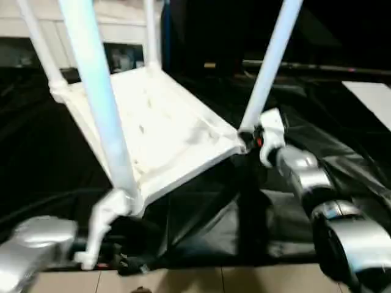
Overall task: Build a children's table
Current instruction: Rotate table base
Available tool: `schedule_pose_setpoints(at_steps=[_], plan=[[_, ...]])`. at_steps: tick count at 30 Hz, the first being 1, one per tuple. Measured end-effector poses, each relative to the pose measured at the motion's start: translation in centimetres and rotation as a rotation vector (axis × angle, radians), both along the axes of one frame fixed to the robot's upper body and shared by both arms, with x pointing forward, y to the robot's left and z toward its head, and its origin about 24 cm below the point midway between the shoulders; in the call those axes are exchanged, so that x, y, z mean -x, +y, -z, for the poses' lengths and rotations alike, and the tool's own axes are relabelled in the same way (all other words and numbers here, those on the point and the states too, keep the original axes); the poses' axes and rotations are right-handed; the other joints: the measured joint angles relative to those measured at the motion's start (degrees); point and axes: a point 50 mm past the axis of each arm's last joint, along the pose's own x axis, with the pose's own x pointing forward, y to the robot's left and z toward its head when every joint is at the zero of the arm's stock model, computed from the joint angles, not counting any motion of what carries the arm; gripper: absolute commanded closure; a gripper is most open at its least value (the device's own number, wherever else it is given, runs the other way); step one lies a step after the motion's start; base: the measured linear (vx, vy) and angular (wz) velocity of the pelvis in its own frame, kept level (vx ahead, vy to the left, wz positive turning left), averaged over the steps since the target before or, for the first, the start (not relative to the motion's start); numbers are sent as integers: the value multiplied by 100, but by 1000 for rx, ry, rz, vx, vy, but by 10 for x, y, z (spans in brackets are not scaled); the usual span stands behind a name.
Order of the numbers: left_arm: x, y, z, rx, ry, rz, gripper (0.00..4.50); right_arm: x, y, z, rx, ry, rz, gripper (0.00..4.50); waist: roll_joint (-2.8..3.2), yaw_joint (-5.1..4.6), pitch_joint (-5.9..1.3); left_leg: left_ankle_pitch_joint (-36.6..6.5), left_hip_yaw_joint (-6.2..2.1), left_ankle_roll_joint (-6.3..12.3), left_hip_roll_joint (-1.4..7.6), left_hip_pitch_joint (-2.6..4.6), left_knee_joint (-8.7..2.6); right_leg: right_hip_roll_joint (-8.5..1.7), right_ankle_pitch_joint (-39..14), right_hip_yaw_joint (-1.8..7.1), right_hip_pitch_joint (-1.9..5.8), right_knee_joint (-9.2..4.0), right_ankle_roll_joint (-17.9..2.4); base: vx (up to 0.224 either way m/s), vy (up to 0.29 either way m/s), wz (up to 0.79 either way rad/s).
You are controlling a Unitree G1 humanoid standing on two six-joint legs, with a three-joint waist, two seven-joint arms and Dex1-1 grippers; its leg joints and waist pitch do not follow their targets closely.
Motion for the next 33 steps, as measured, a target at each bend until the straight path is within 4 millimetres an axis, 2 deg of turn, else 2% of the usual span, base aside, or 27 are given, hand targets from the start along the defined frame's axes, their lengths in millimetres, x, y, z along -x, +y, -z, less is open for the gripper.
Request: schedule_pose_setpoints(at_steps=[3,9,14,18,23,27,30,33], plan=[[-1,11,-3,-23,-40,-81,0,9,1,9,-3,28,-47,449,0,-21,0,0,-3,0,0,1,2,1,1,0,2,0,-1,0,0,0],[10,37,-10,-58,-37,-169,0,28,-1,31,-1,105,-63,449,6,-70,4,0,-8,0,-1,4,2,2,1,-1,5,-1,-1,0,0,0],[11,45,-14,-81,-47,-202,0,23,5,19,-7,62,-72,449,-2,-86,-1,0,-14,0,-1,11,1,5,1,-3,7,-1,-1,0,0,0],[12,58,-17,-119,-64,-260,0,26,5,22,-6,78,-73,449,-4,-77,-2,0,-17,0,-3,19,1,5,0,-5,20,-14,-1,0,0,0],[15,63,-18,-134,-53,-281,0,26,6,21,-3,82,-76,449,-14,-81,-8,-1,-17,0,-5,18,5,4,0,-2,24,-21,-1,0,0,0],[-2,69,-25,-119,-201,-398,0,28,10,21,-14,78,-77,449,-18,-61,-10,-1,-23,0,-4,21,2,4,0,-7,27,-21,-1,0,0,0],[-22,57,-33,-6,-346,-421,0,31,21,24,-35,88,-110,449,-27,-41,-15,-1,-24,0,-6,22,3,3,0,-6,32,-21,-1,0,0,0],[-40,42,-38,107,-416,-407,0,33,25,27,-38,100,-126,449,-22,-16,-13,-1,-23,0,-10,20,4,1,1,-2,33,-22,-1,0,0,0]])
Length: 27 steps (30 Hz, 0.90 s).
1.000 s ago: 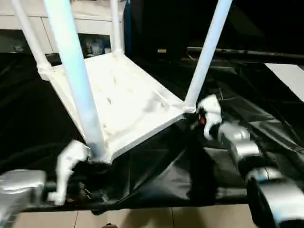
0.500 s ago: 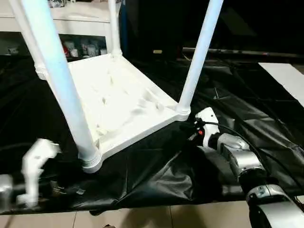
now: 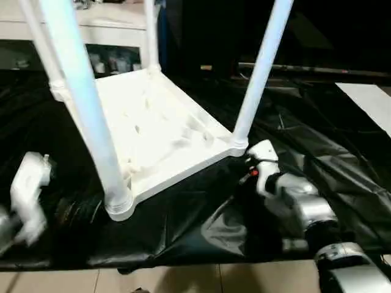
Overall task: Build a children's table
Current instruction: Rotate table base
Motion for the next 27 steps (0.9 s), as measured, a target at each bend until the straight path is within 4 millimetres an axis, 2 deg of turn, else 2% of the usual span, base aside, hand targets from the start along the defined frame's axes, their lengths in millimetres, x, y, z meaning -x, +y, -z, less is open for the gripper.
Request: schedule_pose_setpoints(at_steps=[2,7,10,15,17,20,21,27], plan=[[-10,-12,-2,49,-34,34,0,0,4,1,-1,4,-3,449,-2,11,-2,0,1,0,1,2,0,0,1,1,1,2,-1,0,0,0],[-28,-51,-6,172,-41,247,0,-5,12,5,47,22,48,449,18,47,8,0,4,0,1,1,-2,0,14,1,-4,9,-20,0,0,0],[-33,-75,-6,198,-28,369,0,-11,25,1,46,12,62,449,31,52,13,0,4,-1,2,1,-3,1,15,0,-8,15,-20,0,0,0],[-46,-111,-6,212,-3,543,0,-18,30,-1,58,20,100,449,60,63,26,0,7,-1,3,-8,1,1,16,1,-9,13,-23,0,0,0],[-51,-125,-6,206,-4,596,0,-20,29,-2,62,25,114,449,67,45,31,0,10,-1,3,-10,7,1,19,4,-10,11,-26,0,0,0],[-53,-140,-5,206,-2,651,0,-21,31,-2,72,22,105,449,68,-42,31,0,11,-1,3,-9,8,1,26,5,-12,12,-38,0,0,0],[-56,-151,-5,207,-4,694,0,-22,31,-2,79,24,102,449,84,-87,39,0,10,-1,4,-9,6,4,31,5,-16,12,-47,0,0,0],[-61,-180,-5,190,-28,785,0,-22,33,0,88,26,85,449,129,-156,47,0,12,-1,9,-17,5,15,22,8,-26,12,-54,0,0,0]])
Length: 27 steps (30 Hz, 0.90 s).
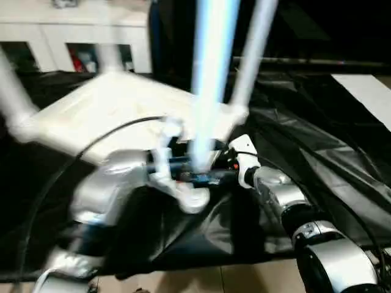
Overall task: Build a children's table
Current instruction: Rotate table base
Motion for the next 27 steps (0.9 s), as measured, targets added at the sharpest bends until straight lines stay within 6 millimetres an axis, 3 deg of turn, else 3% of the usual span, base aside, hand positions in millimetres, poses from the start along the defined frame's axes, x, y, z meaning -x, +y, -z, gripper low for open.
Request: schedule_pose_setpoints(at_steps=[6,17,20,24,27], plan=[[-6,-18,5,-19,-44,-2,0,1,1,-1,-11,-7,-20,449,38,11,1,0,5,0,0,0,10,-3,-1,1,-1,0,-1,0,0,0],[-27,-20,21,-151,-129,-177,0,-5,-10,-6,-8,-25,-11,449,100,88,4,0,2,0,-2,-2,10,-8,2,-3,-1,5,-2,0,0,0],[-27,-9,18,-166,-143,-135,0,-9,-24,-17,-8,-55,-45,449,117,107,-3,0,6,1,-1,-2,9,-10,8,-6,-1,6,-11,0,0,0],[-23,21,28,-229,-98,-100,0,-11,-52,-29,24,-86,-98,449,129,127,-9,0,12,1,-1,-4,9,-10,5,-9,-1,6,-8,0,0,0],[-19,33,34,-295,-95,-39,18,-1,-63,-30,63,-96,-226,450,129,178,-9,0,13,1,-1,-8,11,-10,3,-11,-1,2,-5,0,0,0]])
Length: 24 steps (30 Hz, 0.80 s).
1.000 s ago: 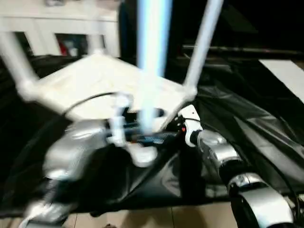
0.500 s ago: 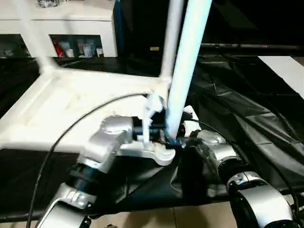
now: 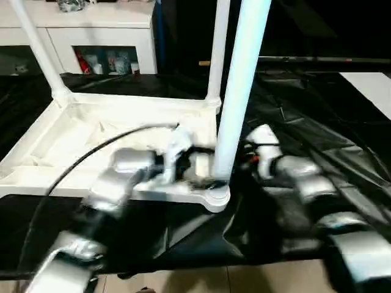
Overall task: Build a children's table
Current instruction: Rotate table base
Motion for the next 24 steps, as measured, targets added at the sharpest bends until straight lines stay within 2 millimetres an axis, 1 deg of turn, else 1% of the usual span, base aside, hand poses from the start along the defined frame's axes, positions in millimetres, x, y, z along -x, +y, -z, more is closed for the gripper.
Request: schedule_pose_setpoints(at_steps=[3,4,5,6,9,12,16,17,21,24], plan=[[-4,16,8,-93,-15,-22,40,12,-11,6,47,33,-81,450,3,52,1,0,0,0,-1,-1,1,-1,0,0,0,0,0,0,0,0],[-4,19,11,-122,-21,-28,47,14,-13,6,57,34,-107,450,4,56,1,0,1,0,-1,0,1,-2,0,1,0,0,1,0,0,0],[-4,22,13,-142,-23,-31,66,15,-13,6,62,38,-127,450,4,53,1,0,0,0,-1,0,2,-2,-1,1,0,1,2,0,0,0],[-4,23,16,-159,-21,-30,73,15,-12,4,63,34,-141,450,4,54,1,0,-2,0,-1,1,2,-3,-3,1,0,1,5,0,0,0],[-2,21,20,-218,-8,10,83,24,-14,-3,81,27,-222,450,3,71,1,0,-5,0,0,4,0,-3,-5,0,4,1,9,0,0,0],[-1,27,24,-263,8,24,114,35,-18,-1,92,52,-254,450,3,71,1,0,-7,0,0,4,0,-3,-6,0,4,1,11,0,0,0],[-1,30,28,-275,7,20,128,40,-18,-2,79,63,-268,450,4,59,1,0,-9,0,-1,4,0,-3,-14,0,3,0,24,0,0,0],[-2,31,29,-284,2,21,149,41,-17,-5,76,57,-273,450,4,53,1,0,-10,0,0,5,0,-3,-14,-1,3,0,25,0,0,0],[-3,37,33,-318,-1,16,173,49,-17,-9,79,58,-287,450,4,78,1,0,-13,0,0,5,-3,-3,-18,-4,4,-1,31,0,0,0],[-3,39,33,-328,-2,17,207,52,-18,-7,79,72,-286,450,6,91,0,0,-15,0,-1,4,-3,-4,-17,-3,4,-3,30,0,0,0]])
